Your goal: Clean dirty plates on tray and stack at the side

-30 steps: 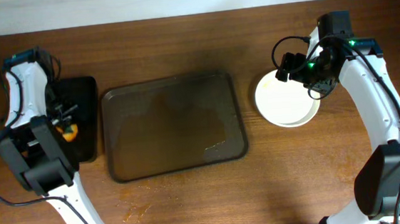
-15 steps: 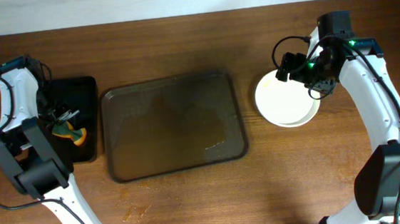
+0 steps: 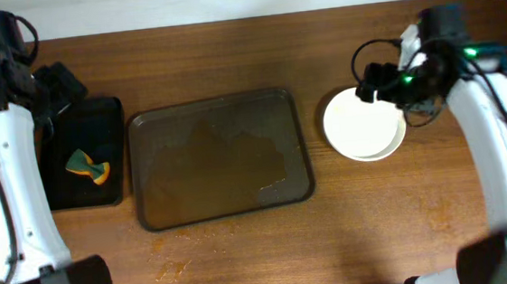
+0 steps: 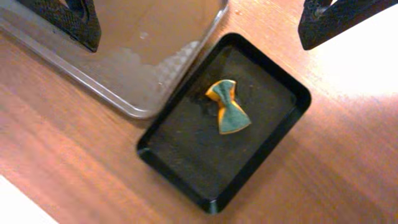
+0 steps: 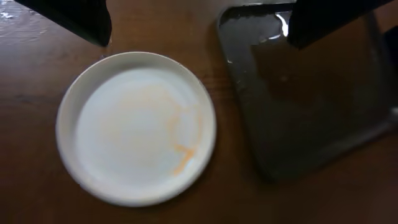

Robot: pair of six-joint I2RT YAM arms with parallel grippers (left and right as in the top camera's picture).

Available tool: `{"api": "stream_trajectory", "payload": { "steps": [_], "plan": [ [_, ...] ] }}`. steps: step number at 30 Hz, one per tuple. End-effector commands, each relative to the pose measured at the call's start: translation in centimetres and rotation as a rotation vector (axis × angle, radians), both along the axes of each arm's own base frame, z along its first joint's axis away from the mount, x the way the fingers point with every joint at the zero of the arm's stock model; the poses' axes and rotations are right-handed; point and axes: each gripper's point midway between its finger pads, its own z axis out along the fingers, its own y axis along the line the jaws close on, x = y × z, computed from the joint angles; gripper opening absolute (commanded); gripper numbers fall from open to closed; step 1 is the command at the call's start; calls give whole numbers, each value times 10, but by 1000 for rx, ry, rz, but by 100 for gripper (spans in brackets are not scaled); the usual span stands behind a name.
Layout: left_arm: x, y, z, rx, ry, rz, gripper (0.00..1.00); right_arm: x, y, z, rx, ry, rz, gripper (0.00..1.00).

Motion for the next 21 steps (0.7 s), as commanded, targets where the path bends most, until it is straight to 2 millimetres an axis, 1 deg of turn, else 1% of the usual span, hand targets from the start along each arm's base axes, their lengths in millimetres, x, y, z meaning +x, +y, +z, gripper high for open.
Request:
{"api": "stream_trajectory", "payload": {
  "steps": [1,2,3,4,6,11,14,16,18,21],
  "plan": [
    [6,-11,-8,-27,11,-19,100,-28,5,85,-15,-225,33,91],
    [7,-12,-9,-28,13,-21,100,-37,6,96,-17,-255,33,92],
    [7,-12,-10,-28,16,-21,100,-51,6,113,-20,-303,33,96],
    [6,-12,-10,-28,19,-20,100,-62,7,123,-22,-330,33,98],
    [6,-12,-10,-29,21,-20,100,-88,8,144,-26,-395,32,98],
    [6,-12,-10,-29,21,-20,100,-127,10,174,-33,-512,32,98],
    [6,-12,-10,-29,21,-20,100,-140,10,184,-36,-558,32,98],
    [6,-12,-10,-29,21,-20,100,-144,11,186,-36,-568,32,98],
    [6,-12,-10,-29,21,-20,100,-148,10,180,-36,-536,31,98],
    [6,-12,-10,-29,21,-20,100,-146,-5,174,-104,-512,-25,98]
  ]
}}
